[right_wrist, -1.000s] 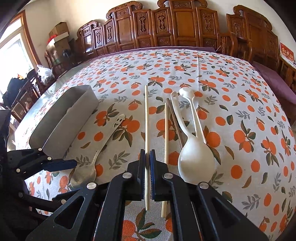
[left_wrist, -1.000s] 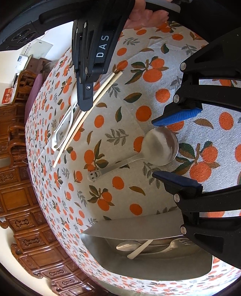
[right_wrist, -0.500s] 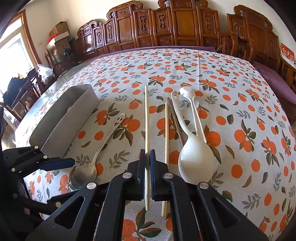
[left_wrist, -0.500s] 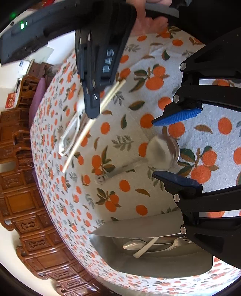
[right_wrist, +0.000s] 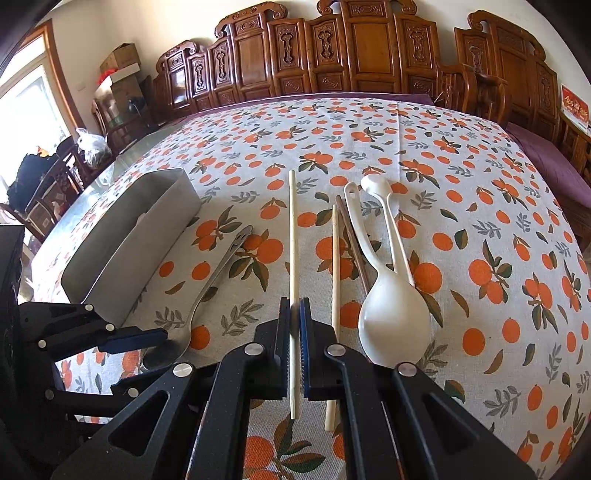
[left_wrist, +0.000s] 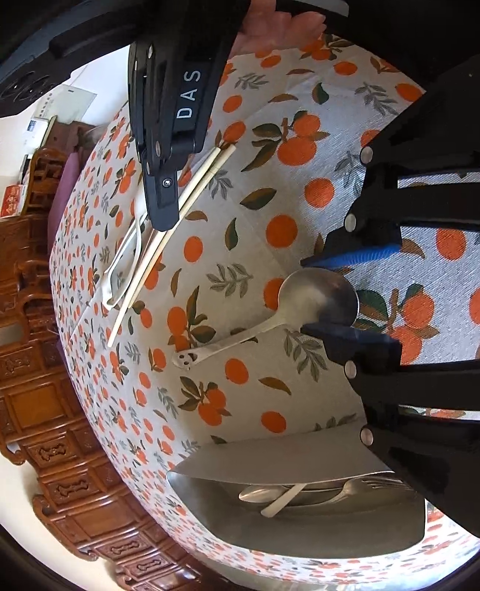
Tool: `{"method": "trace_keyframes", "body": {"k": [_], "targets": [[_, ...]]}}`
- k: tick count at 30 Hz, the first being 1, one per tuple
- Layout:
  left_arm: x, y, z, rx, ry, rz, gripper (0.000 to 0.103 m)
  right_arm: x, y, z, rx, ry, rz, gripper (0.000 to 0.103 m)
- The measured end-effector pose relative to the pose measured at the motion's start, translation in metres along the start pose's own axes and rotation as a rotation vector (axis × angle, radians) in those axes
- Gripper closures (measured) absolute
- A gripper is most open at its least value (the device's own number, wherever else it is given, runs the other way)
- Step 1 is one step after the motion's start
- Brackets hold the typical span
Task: Organize utensils
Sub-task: 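Grasp the wooden chopstick with the right gripper while the left gripper grasps the smiley-handled metal spoon, then carry the smiley-handled spoon into the tray and release it while the right gripper holds the chopstick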
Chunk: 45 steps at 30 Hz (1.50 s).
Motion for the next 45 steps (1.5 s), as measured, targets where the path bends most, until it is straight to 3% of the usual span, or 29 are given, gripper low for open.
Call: {"method": "trace_keyframes", "body": {"k": [4,10,20,37,45], "targets": [[0.002,-0.007,-0.003,-0.006,0.014,-0.037,0.095,0.0,-0.001,0.001,0.002,-0.003,0.001,0.097],[0.008,-0.022,0.004,-0.033,-0.009,-0.075,0.102,0.001,-0.001,0.004,0.01,-0.008,-0.001,0.097],[0.018,-0.056,0.017,-0.089,-0.044,-0.131,0.102,0.004,-0.005,0.01,0.021,-0.011,-0.014,0.097],[0.039,-0.107,0.053,-0.084,-0.104,-0.22,0.102,0.009,-0.01,0.033,0.045,-0.057,-0.033,0.097],[0.039,-0.107,0.083,-0.054,-0.137,-0.22,0.102,0.011,-0.01,0.042,0.055,-0.076,-0.033,0.097]]}}
Point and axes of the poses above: each gripper's, at about its wrist camera, not at the fingertips, and y roughly the way its jaws point, z to its left, x to its top, the point moved 5 cm from there along y, roughly the way its jaws point, and after that the axes turned 10 degrees about -y, right-handed, at the moved point
